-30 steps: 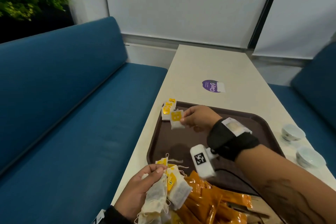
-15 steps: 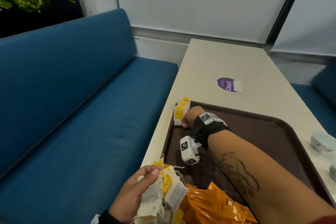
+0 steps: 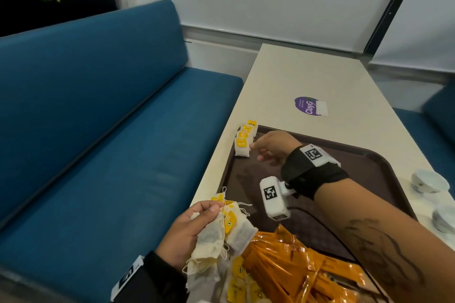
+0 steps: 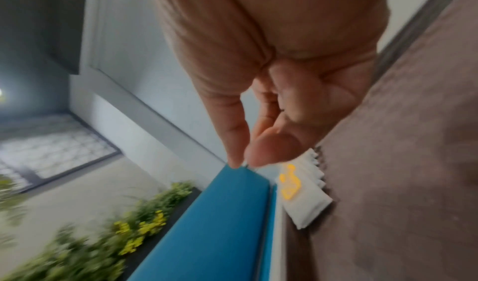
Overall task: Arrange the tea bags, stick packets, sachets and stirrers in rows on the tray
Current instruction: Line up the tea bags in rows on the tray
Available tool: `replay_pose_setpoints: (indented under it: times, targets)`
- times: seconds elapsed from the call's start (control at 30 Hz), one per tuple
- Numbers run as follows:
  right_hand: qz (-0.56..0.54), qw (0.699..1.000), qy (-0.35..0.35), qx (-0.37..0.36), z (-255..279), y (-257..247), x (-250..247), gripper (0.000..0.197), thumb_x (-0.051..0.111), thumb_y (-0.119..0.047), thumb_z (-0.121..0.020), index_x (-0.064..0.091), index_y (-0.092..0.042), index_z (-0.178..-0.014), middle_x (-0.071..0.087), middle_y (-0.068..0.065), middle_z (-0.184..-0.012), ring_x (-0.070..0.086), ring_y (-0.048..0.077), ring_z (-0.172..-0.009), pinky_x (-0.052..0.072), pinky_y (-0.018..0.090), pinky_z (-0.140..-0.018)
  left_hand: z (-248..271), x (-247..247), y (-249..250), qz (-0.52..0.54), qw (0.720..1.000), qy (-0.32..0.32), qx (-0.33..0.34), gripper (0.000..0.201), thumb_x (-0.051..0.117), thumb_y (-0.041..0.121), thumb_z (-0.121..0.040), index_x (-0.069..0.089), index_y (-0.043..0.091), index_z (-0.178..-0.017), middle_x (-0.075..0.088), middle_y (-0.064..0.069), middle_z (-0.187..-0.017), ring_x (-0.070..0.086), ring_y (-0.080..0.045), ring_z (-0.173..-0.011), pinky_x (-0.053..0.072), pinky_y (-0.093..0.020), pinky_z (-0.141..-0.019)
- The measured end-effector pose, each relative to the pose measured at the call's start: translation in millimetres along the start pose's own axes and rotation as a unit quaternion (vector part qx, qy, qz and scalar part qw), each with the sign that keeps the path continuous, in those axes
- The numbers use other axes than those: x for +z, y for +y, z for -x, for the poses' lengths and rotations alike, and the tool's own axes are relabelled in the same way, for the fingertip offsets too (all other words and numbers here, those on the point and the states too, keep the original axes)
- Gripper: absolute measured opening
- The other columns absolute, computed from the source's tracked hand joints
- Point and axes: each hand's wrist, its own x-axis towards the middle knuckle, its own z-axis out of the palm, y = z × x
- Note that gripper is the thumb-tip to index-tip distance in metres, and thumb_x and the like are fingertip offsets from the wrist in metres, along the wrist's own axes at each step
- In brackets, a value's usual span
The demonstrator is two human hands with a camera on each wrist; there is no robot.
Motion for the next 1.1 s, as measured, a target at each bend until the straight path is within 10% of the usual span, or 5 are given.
replay_pose_setpoints:
  times: [0.27,0.53,0.77,1.1]
  targets:
    - [0.125,0.977,-0.157,-0.077,126,11,-11,0.026,0.072,-0.032,-0.079,0.055,-0.014,-0.088,0.064,0.000,-0.067,0.059,0.008,-0.051,0.031,0.021,-0.047,12,17,-10,-0.012,0.999,-0.016,0.032,0.013,0.052,0.010,-0.089,0.065,0.006,-0.089,0.069,-0.006,-0.078,0.066,-0.012,-0.062,0.054,-0.019,-0.053]
    - [0.145,0.974,-0.143,-0.095,177,33,-1,0.040,0.084,-0.015,-0.066,0.059,-0.010,-0.097,0.067,0.012,-0.078,0.061,0.026,-0.064,0.047,0.040,-0.063,26,40,-27,-0.034,0.998,-0.043,0.032,0.013,0.051,0.011,-0.090,0.063,0.005,-0.092,0.069,-0.008,-0.070,0.065,-0.015,-0.057,0.053,-0.021,-0.050]
    - [0.143,0.977,-0.140,-0.077,190,42,-10,0.031,0.079,-0.007,-0.072,0.062,-0.013,-0.098,0.066,0.013,-0.079,0.057,0.013,-0.051,0.035,0.022,-0.041,34,45,-34,-0.053,0.997,-0.040,0.036,0.015,0.051,0.012,-0.091,0.064,0.006,-0.094,0.067,-0.011,-0.083,0.062,-0.019,-0.070,0.054,-0.020,-0.054]
    - [0.081,0.976,-0.188,-0.074,189,44,-19,0.030,0.072,-0.003,-0.079,0.060,-0.011,-0.105,0.066,0.005,-0.073,0.056,0.005,-0.045,0.039,0.019,-0.041,37,33,-29,-0.009,0.999,-0.031,0.027,0.014,0.051,0.010,-0.090,0.063,0.005,-0.095,0.072,-0.006,-0.072,0.068,-0.014,-0.061,0.055,-0.020,-0.052]
